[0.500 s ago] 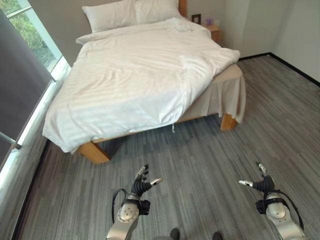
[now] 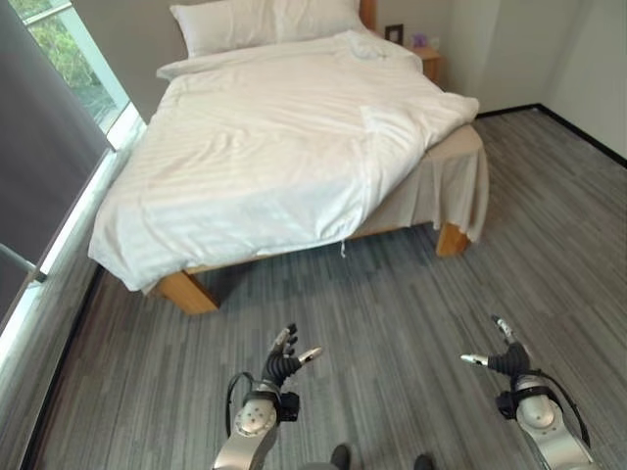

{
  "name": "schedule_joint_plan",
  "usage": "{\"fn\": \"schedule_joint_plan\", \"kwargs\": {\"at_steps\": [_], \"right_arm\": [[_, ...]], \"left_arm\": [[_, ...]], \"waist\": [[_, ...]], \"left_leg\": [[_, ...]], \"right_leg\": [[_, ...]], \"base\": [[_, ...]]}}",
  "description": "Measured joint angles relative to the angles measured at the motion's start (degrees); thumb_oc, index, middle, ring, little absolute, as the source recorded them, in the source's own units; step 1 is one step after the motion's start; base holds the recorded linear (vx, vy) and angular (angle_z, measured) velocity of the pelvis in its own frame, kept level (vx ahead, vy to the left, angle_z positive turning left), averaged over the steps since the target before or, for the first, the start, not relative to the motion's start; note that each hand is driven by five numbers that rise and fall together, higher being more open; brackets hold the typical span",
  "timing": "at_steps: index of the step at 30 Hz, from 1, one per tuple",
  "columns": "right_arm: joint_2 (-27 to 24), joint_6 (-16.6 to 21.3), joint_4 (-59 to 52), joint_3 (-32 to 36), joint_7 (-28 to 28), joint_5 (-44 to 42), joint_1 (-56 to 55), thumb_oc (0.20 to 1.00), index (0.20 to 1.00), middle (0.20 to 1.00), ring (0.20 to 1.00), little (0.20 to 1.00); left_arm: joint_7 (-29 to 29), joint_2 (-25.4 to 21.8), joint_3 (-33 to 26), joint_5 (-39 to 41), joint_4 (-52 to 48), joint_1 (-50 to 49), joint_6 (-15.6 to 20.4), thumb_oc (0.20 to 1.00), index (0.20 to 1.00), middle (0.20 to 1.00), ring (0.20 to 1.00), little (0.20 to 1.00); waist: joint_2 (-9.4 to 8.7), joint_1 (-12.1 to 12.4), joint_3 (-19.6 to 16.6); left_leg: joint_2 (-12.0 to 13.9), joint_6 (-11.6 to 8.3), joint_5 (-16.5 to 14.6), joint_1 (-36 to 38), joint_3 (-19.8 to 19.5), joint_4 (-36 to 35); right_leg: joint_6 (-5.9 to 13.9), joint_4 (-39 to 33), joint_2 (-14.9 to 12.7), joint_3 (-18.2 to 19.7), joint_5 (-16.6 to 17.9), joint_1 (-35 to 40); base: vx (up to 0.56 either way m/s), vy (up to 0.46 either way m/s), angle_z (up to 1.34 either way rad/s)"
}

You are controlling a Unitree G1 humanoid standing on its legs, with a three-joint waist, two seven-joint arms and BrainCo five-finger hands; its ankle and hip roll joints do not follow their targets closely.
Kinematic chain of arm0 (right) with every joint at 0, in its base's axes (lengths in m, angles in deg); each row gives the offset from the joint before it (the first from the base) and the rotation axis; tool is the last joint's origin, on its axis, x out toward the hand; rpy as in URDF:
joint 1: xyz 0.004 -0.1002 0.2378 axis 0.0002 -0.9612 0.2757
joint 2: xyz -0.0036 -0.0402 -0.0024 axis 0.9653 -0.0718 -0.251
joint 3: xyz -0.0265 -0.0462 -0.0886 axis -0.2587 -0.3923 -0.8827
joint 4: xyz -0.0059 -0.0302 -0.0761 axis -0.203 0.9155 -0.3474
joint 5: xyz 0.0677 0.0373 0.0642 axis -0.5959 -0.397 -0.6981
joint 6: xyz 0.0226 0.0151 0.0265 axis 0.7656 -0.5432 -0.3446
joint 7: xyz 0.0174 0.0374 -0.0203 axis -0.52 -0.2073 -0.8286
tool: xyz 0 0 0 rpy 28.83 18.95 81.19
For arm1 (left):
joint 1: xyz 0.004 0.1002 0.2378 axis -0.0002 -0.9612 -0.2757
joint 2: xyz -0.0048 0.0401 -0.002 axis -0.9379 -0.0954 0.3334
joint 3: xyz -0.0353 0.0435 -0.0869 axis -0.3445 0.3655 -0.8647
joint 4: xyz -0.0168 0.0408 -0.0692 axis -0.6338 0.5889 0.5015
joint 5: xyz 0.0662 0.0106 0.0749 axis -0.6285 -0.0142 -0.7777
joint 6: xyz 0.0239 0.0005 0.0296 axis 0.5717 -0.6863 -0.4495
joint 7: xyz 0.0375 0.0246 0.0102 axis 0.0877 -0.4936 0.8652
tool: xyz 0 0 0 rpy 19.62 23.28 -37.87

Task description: Making the bed.

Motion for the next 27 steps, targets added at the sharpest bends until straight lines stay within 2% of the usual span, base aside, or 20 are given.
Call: {"fn": "schedule_joint_plan", "kwargs": {"at_steps": [1, 2, 4, 6, 8, 9, 10, 11, 12, 13, 16, 17, 19, 20, 21, 22, 23, 24, 25, 27], "right_arm": [[0.1, -0.1, 0.0, -0.5, -0.1, 0.0, 0.3, 1.000, 1.000, 1.000, 1.000, 1.000], [0.1, 0.1, 1.0, -1.7, 0.3, 0.0, 1.7, 1.000, 1.000, 1.000, 1.000, 1.000], [-0.4, -0.5, 2.5, -2.8, 0.0, 0.0, 4.2, 1.000, 1.000, 1.000, 1.000, 1.000], [0.5, -0.7, 2.0, -3.3, 0.0, 0.0, 4.2, 1.000, 1.000, 1.000, 1.000, 1.000], [0.5, -1.0, 2.1, -4.4, -0.1, 0.0, 3.1, 1.000, 1.000, 1.000, 1.000, 1.000], [0.2, -1.2, 2.3, -4.9, -0.1, 0.0, 2.3, 1.000, 1.000, 1.000, 1.000, 1.000], [-1.6, -1.2, 2.4, -5.5, -0.1, -0.1, 1.4, 1.000, 1.000, 1.000, 1.000, 1.000], [-0.9, -1.3, 4.0, -5.4, -0.1, 0.0, 2.1, 1.000, 1.000, 1.000, 1.000, 1.000], [0.8, -1.6, 5.5, -5.6, -0.1, 0.0, 2.8, 1.000, 1.000, 1.000, 1.000, 1.000], [1.6, -1.4, 5.5, -5.7, -0.1, 0.1, 2.1, 1.000, 1.000, 1.000, 1.000, 1.000], [1.4, -1.7, 5.8, -4.2, -0.1, 0.2, 2.8, 1.000, 1.000, 1.000, 1.000, 1.000], [1.5, -1.7, 5.5, -4.2, 0.0, 0.6, 2.9, 1.000, 1.000, 1.000, 1.000, 1.000], [1.8, -1.4, 4.2, -4.7, -0.3, 0.8, 2.6, 1.000, 1.000, 1.000, 1.000, 1.000], [1.9, -1.3, 4.2, -5.1, -0.4, 0.9, 2.7, 1.000, 1.000, 1.000, 1.000, 1.000], [1.7, -1.3, 4.1, -5.6, -0.9, 2.0, 3.7, 1.000, 1.000, 1.000, 1.000, 1.000], [2.1, -1.1, 4.0, -5.6, -0.9, 2.9, 4.0, 1.000, 1.000, 1.000, 1.000, 1.000], [2.4, -1.1, 3.7, -5.7, -1.1, 3.1, 4.2, 1.000, 1.000, 1.000, 1.000, 1.000], [2.6, -1.1, 3.0, -5.7, -1.2, 3.1, 4.2, 1.000, 1.000, 1.000, 1.000, 1.000], [2.6, -1.1, 1.9, -5.6, -1.2, 3.1, 4.3, 1.000, 1.000, 1.000, 1.000, 1.000], [2.8, -0.6, 0.4, -5.8, -1.2, 3.1, 4.6, 1.000, 1.000, 1.000, 1.000, 1.000]], "left_arm": [[0.0, -0.1, 0.0, 0.7, 0.4, 0.2, -0.2, 1.000, 1.000, 1.000, 1.000, 1.000], [-0.1, -0.2, -0.1, 2.4, 2.4, 1.6, -0.3, 1.000, 1.000, 1.000, 1.000, 1.000], [0.0, 1.4, -0.9, 5.5, 7.5, 4.7, -0.6, 1.000, 1.000, 1.000, 1.000, 1.000], [0.0, 1.4, -0.6, 5.8, 9.6, 3.0, -1.2, 1.000, 1.000, 1.000, 1.000, 1.000], [0.0, 3.6, -2.1, 7.5, 11.4, 1.4, -1.6, 1.000, 1.000, 1.000, 1.000, 1.000], [0.0, 5.4, -2.4, 7.9, 13.4, 0.8, -1.7, 1.000, 1.000, 1.000, 1.000, 1.000], [-0.2, 8.0, -3.0, 7.9, 14.3, -1.0, -1.7, 1.000, 1.000, 1.000, 1.000, 1.000], [-0.4, 7.9, -3.2, 7.9, 13.5, -1.4, -1.4, 1.000, 1.000, 1.000, 1.000, 1.000], [-0.7, 7.1, -3.8, 7.9, 14.3, -0.6, -1.4, 1.000, 1.000, 1.000, 1.000, 1.000], [-0.9, 6.4, -4.5, 7.9, 14.4, -0.6, -1.6, 1.000, 1.000, 1.000, 1.000, 1.000], [-1.2, 6.2, -4.1, 9.6, 14.5, -1.9, -1.8, 1.000, 1.000, 1.000, 1.000, 1.000], [-1.1, 6.1, -4.2, 9.9, 14.4, -2.5, -1.9, 1.000, 1.000, 1.000, 1.000, 1.000], [-1.1, 5.5, -4.4, 10.1, 13.9, -3.1, -1.8, 1.000, 1.000, 1.000, 1.000, 1.000], [-1.2, 5.1, -4.4, 10.1, 13.5, -3.1, -1.8, 1.000, 1.000, 1.000, 1.000, 1.000], [-1.2, 5.1, -3.9, 10.1, 13.6, -2.6, -2.2, 1.000, 1.000, 1.000, 1.000, 1.000], [-1.3, 4.3, -3.5, 10.1, 13.8, -1.4, -2.4, 1.000, 1.000, 1.000, 1.000, 1.000], [-1.3, 3.6, -2.6, 10.0, 13.5, -0.3, -2.5, 1.000, 1.000, 1.000, 1.000, 1.000], [-1.3, 3.3, -2.2, 9.9, 13.2, 0.5, -2.5, 1.000, 1.000, 1.000, 1.000, 1.000], [-1.2, 3.1, -1.6, 9.5, 13.1, 1.4, -2.5, 1.000, 1.000, 1.000, 1.000, 1.000], [-1.0, 3.1, -1.0, 9.5, 11.4, 2.6, -2.0, 1.000, 1.000, 1.000, 1.000, 1.000]], "waist": [[-0.25, 0.2, 0.4], [-0.66, 0.3, 1.9], [-1.37, 1.9, 5.7], [-1.63, 2.9, 5.9], [-1.74, 2.5, 5.7], [-0.38, 1.8, 4.9], [4.32, 2.4, 3.5], [6.09, 3.6, 3.6], [4.46, 4.0, 4.4], [2.51, 3.3, 4.3], [0.64, 6.2, 5.2], [1.38, 6.5, 4.8], [-0.81, 6.9, 4.7], [-1.66, 7.2, 4.4], [-1.43, 6.6, 4.7], [-1.41, 5.5, 4.8], [-1.54, 4.9, 5.0], [-1.52, 4.4, 5.2], [-0.93, 4.4, 5.6], [-0.37, 3.0, 5.6]], "left_leg": [[0.0, -0.08, 0.0, -0.3, -0.2, 0.9], [-0.5, -2.10, -1.3, -4.8, -1.8, 9.8], [-2.9, -3.55, 1.0, -15.3, -5.0, 30.8], [-3.1, -2.99, 1.2, -17.0, -6.3, 29.2], [-5.8, -4.43, -0.2, -15.6, -6.5, 20.0], [-8.4, -3.06, -1.1, -15.2, -5.4, 15.5], [-6.6, -1.69, -4.7, -13.0, -7.2, 8.2], [-5.0, 1.86, 0.4, -12.7, -7.9, 6.8], [-4.7, 1.90, 0.5, -13.3, -6.1, 7.4], [-6.0, 1.48, 0.8, -13.7, -6.3, 6.7], [-4.6, 0.38, 0.3, -13.8, -1.9, 7.2], [-4.5, 0.76, 0.0, -13.1, -1.5, 6.3], [-6.0, 1.41, 0.4, -11.4, -1.6, 3.9], [-7.3, 3.09, 0.7, -10.4, -1.2, 3.0], [-6.2, 5.92, 1.4, -9.8, -1.2, 1.9], [-6.2, 7.40, 2.0, -9.1, -1.5, 1.9], [-6.2, 8.29, 1.9, -8.1, -2.0, 2.1], [-6.2, 9.73, 1.4, -6.8, -2.8, 2.1], [-5.9, 10.14, 1.1, -4.7, -3.1, 1.6], [-5.4, 10.42, 0.0, -3.1, -5.0, 1.8]], "right_leg": [[-0.25, 0.0, 0.0, 0.1, 0.2, 0.0], [-1.23, 0.9, 0.2, 0.1, 0.0, -0.5], [-2.89, 3.5, 0.2, 2.0, -0.5, -1.7], [-4.06, 3.4, 0.1, 2.6, 0.1, -2.1], [-3.88, 3.5, -0.8, 2.1, -0.1, -3.5], [-2.38, 1.8, -0.8, 2.9, -1.1, -3.4], [-3.16, 5.1, 4.1, 3.8, -2.3, -5.4], [-3.37, 14.1, 7.0, 3.7, -4.8, -7.2], [-3.32, 19.5, 7.1, 3.9, -10.0, -8.8], [-4.43, 18.8, 6.6, 3.9, -11.4, -8.8], [-5.86, 15.1, 6.5, 5.3, -10.6, -7.5], [-5.79, 14.1, 6.3, 5.4, -10.6, -6.5], [-4.33, 14.5, 4.6, 5.3, -11.5, -6.2], [-2.50, 16.1, 3.6, 5.3, -12.4, -6.5], [3.47, 25.5, 3.7, 4.5, -13.2, -9.7], [5.04, 35.2, 3.6, 4.5, -12.6, -13.6], [5.66, 42.9, 3.3, 4.7, -12.4, -17.0], [5.50, 46.8, 2.2, 3.4, -9.7, -18.2], [4.81, 50.2, -0.5, 0.2, -9.9, -19.5], [4.33, 45.7, -2.8, -2.7, -10.1, -19.3]], "base": [[-0.06, -0.186, -0.03], [0.02, -0.164, -0.07], [0.17, -0.076, -0.54], [0.26, 0.012, -0.83], [0.27, 0.019, -0.62], [0.42, 0.004, -0.74], [0.34, -0.007, -0.93], [0.34, 0.028, -0.77], [0.24, 0.075, -0.09], [0.34, 0.112, 0.56], [0.47, 0.118, 0.05], [0.48, 0.080, -0.16], [0.33, 0.116, 0.11], [0.24, 0.184, 0.00], [0.28, 0.209, 0.12], [0.48, 0.231, 0.33], [0.51, 0.169, 0.42], [0.37, 0.104, 0.27], [0.41, -0.015, 0.28], [0.42, -0.078, 0.37]]}}
